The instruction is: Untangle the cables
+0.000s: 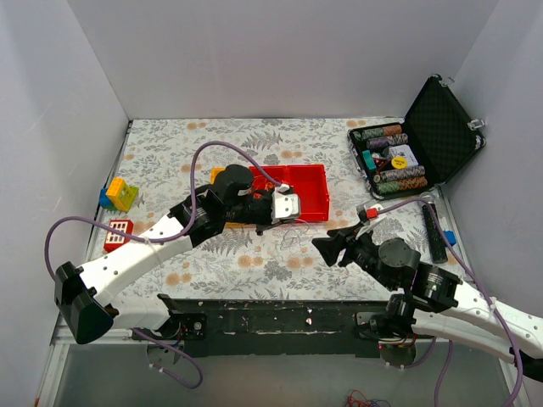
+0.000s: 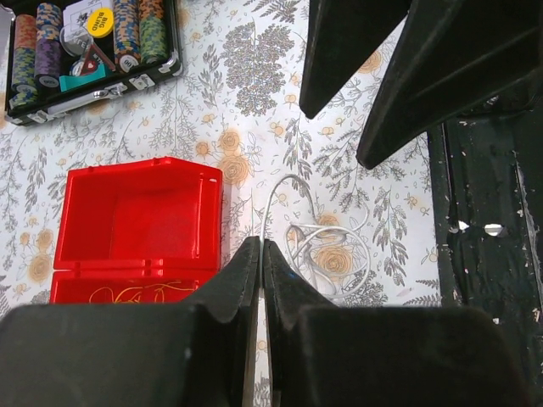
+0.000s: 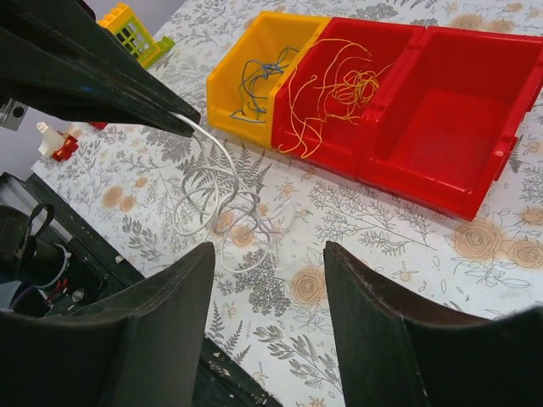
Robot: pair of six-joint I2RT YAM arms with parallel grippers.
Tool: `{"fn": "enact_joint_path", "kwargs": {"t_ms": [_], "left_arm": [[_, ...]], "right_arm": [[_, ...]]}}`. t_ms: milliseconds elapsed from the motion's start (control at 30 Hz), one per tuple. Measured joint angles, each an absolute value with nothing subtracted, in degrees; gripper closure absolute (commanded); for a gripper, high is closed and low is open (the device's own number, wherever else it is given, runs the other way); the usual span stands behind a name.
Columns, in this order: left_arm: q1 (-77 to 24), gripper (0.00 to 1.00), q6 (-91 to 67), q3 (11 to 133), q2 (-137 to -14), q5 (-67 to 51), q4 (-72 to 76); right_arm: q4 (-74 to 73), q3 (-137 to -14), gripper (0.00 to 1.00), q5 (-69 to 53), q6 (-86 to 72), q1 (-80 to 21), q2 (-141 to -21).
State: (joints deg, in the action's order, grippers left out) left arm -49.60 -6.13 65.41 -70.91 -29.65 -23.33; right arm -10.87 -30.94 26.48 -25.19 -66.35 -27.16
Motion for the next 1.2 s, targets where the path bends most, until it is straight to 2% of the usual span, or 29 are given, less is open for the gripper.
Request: {"fn": "enact_joint_path", "kwargs": {"t_ms": [233, 467, 767, 1200], "left_arm": [[-50.2, 1.0, -6.4, 65.3, -70.8, -29.3, -24.0], [-50.8, 1.0, -7.0, 65.3, -70.8, -29.3, -24.0], [-50.9, 1.0, -8.1, 65.6, -70.8, -29.4, -24.7], [-51.0, 1.0, -18.7, 78.9, -73.0, -33.4, -23.6]], "right_arm": [[-11.6, -34.5, 0.42, 26.7, -22.6, -66.3, -29.2], [-6.0, -35.0, 0.46, 26.4, -20.5, -66.3, -34.9], [-0.2, -35.0, 0.7, 28.7, -18.6, -66.3, -41.1], [10.5, -35.0, 0.7, 31.0, -21.1, -66.3, -50.2]]}}
